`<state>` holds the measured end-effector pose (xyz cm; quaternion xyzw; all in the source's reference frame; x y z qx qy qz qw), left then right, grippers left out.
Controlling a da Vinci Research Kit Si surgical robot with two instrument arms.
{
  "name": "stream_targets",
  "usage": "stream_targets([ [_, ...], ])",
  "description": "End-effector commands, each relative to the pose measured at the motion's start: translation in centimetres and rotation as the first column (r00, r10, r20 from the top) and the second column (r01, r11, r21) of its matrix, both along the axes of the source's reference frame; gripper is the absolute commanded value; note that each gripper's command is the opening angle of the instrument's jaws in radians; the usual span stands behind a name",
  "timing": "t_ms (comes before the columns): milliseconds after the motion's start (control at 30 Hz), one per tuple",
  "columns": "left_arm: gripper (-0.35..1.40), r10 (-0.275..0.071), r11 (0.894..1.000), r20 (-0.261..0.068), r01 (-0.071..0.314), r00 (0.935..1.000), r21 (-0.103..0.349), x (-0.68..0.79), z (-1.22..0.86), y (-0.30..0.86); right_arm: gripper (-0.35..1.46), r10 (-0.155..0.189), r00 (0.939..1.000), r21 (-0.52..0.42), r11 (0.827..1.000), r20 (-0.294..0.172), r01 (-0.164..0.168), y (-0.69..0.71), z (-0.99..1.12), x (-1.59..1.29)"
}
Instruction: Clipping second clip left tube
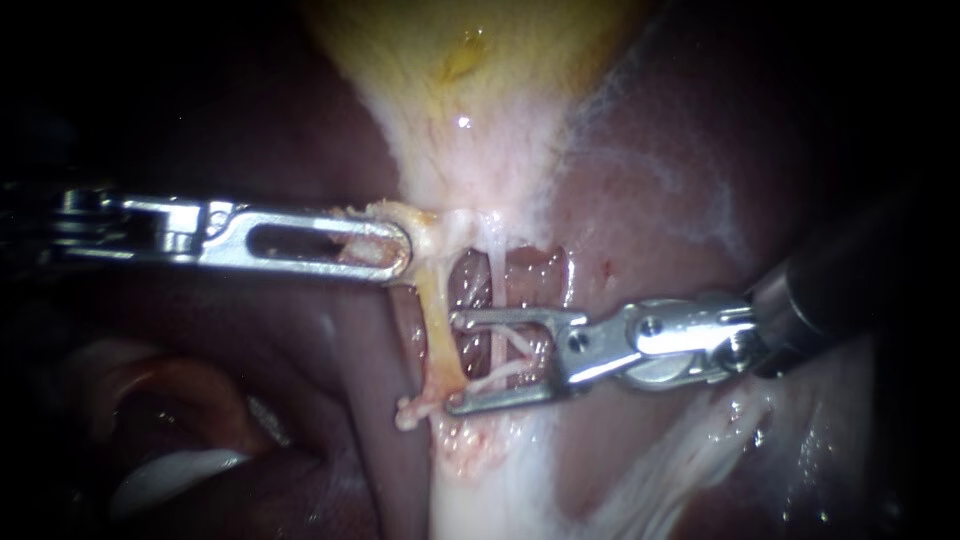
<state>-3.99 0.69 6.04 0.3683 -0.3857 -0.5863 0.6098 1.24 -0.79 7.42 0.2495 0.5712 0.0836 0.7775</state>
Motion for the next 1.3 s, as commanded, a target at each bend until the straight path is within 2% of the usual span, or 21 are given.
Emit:
stream_targets([
  [33,-0.35,-0.001,1.000,0.000,0.001,1.0000,0.000,0.00,0.00,0.00,0.49,-0.008,1.0000,0.011,1.000,-0.003,0.008,-0.01,0.02,0.04],
  [100,-0.35,-0.001,1.000,-0.001,0.001,1.0000,0.000,-0.01,0.00,0.00,0.48,-0.013,0.9997,0.036,0.999,-0.021,0.014,-0.03,0.03,0.08],
  [133,-0.35,-0.001,1.000,-0.001,0.001,1.0000,0.000,-0.01,0.00,0.00,0.47,-0.015,0.9989,0.057,0.998,-0.044,0.018,-0.04,0.02,0.10],
  [267,-0.35,-0.001,1.000,-0.001,0.001,1.0000,0.000,-0.01,0.00,0.00,0.44,0.000,0.9941,0.127,0.992,-0.108,0.013,-0.03,0.00,0.17],
  [367,-0.35,-0.001,1.000,-0.001,0.001,1.0000,0.000,-0.02,0.01,0.01,0.43,-0.004,0.9928,0.154,0.988,-0.120,0.023,-0.03,0.00,0.24],
  [467,-0.35,-0.001,1.000,0.000,0.001,1.0000,0.000,-0.02,0.01,0.01,0.42,0.011,0.9919,0.178,0.984,-0.126,0.012,-0.04,0.01,0.29],
  [600,-0.35,-0.001,1.000,0.000,0.001,1.0000,0.000,-0.02,0.01,0.01,0.36,0.029,0.9918,0.213,0.977,-0.124,-0.002,-0.03,0.02,0.30],
  [667,-0.35,0.000,1.000,0.000,0.000,1.0000,0.000,-0.02,0.02,0.01,0.25,0.031,0.9925,0.236,0.972,-0.118,-0.003,-0.02,0.02,0.30],
  [700,-0.35,0.000,1.000,0.000,0.000,1.0000,0.000,-0.02,0.02,0.01,0.15,0.034,0.9931,0.252,0.968,-0.112,-0.005,-0.02,0.02,0.28],
  [767,-0.35,0.000,1.000,0.000,0.000,1.0000,0.000,-0.02,0.03,0.02,-0.19,0.058,0.9950,0.308,0.951,-0.081,-0.030,-0.01,0.03,0.25],
  [833,-0.35,0.000,1.000,0.000,0.000,1.0000,0.000,-0.01,0.03,0.02,-0.35,0.062,0.9953,0.323,0.946,-0.074,-0.035,-0.01,0.04,0.21],
  [1033,-0.35,0.000,1.000,0.000,0.000,1.0000,0.000,-0.01,0.03,0.02,-0.35,0.074,0.9949,0.326,0.944,-0.069,-0.047,0.02,0.09,0.14],
  [1300,-0.35,0.000,1.000,0.000,0.000,1.0000,0.000,-0.01,0.04,0.03,-0.35,0.063,0.9964,0.321,0.946,-0.058,-0.041,-0.01,0.10,0.11],
])
